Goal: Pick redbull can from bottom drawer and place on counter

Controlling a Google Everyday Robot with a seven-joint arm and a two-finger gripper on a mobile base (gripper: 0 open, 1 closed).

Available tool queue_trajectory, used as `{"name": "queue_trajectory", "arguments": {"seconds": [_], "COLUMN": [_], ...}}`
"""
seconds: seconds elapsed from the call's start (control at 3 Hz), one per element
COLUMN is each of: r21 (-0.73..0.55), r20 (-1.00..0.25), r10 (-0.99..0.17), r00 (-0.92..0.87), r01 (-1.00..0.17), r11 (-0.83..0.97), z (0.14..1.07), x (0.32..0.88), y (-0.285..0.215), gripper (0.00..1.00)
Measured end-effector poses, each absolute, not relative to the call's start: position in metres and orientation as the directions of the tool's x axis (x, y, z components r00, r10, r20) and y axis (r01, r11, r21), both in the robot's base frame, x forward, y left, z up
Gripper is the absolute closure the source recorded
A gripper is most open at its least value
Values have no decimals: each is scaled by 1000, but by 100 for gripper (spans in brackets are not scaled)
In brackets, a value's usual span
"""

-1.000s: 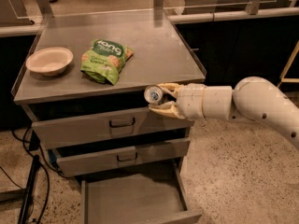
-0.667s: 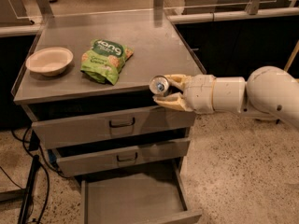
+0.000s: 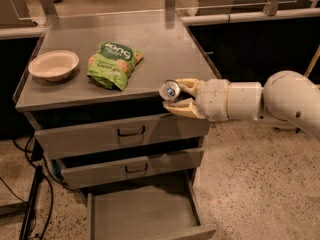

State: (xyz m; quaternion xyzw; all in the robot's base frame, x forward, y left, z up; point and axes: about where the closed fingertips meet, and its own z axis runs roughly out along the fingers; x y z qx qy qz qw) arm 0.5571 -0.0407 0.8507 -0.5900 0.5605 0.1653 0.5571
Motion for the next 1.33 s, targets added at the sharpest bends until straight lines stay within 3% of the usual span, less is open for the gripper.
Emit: {"name": "queue_trajectory", "arguments": {"seconds": [0.67,1.33], "r21": [-542,-523], "r20": [-796,-814], "r10": [-453,-431], "r00": [401,389], "r01": [-806,-813], "r11": [238,255], "z": [904,914], "x": [573,591], "y": [-40,-45], "gripper": [100,100]}}
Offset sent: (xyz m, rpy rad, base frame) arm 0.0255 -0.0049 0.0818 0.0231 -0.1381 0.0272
